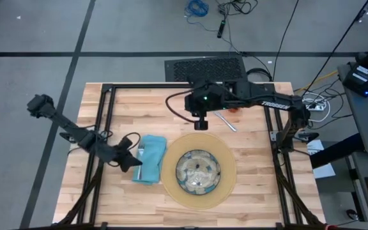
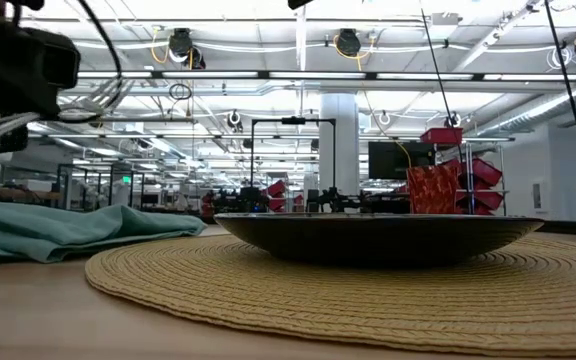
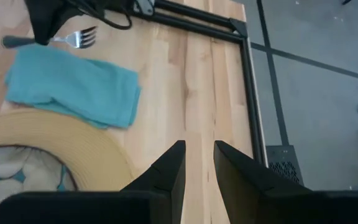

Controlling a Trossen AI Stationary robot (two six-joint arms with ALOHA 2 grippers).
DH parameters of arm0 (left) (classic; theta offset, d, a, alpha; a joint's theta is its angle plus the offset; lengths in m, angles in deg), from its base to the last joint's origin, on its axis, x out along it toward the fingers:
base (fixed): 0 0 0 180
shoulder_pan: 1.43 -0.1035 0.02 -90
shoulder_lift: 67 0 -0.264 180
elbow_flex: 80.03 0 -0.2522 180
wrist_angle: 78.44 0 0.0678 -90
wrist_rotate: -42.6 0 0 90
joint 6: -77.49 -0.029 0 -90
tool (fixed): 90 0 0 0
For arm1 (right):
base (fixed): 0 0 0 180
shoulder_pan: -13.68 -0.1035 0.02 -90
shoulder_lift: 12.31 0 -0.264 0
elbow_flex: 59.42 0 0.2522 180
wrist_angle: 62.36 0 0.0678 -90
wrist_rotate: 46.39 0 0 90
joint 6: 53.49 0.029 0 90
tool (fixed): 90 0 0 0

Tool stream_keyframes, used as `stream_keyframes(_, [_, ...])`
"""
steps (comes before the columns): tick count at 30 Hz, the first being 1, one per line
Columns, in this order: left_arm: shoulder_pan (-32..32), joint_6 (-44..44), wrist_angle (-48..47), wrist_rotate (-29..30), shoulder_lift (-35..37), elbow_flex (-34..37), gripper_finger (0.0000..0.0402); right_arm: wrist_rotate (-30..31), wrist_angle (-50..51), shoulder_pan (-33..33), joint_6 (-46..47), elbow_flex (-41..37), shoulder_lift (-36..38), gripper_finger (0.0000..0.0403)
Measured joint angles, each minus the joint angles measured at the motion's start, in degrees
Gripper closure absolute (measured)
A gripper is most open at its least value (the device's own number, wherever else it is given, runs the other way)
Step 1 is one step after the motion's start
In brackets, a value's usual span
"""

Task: Set table place
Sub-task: Put the silver fork on the blue napkin

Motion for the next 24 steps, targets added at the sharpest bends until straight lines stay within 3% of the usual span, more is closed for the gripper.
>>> stream_keyframes(7, [-12.5,-4.6,0.1,-13.5,-0.1,0.0,0.0401,1.3,3.7,-2.2,0.4,0.0,0.0,0.0328])
stream_keyframes(12, [-19.9,-4.2,3.3,-22.1,-0.2,5.6,0.0401,4.4,6.4,-3.9,0.5,0.0,0.0,0.0328])
stream_keyframes(17, [-24.3,-2.7,18.8,-26.5,-0.2,11.9,0.0401,4.5,7.9,-4.6,0.6,0.0,0.0,0.0328])
stream_keyframes(24, [-25.4,-1.3,19.8,-31.9,-1.1,12.2,0.0401,4.5,7.9,-4.2,0.2,0.0,0.4,0.0328])
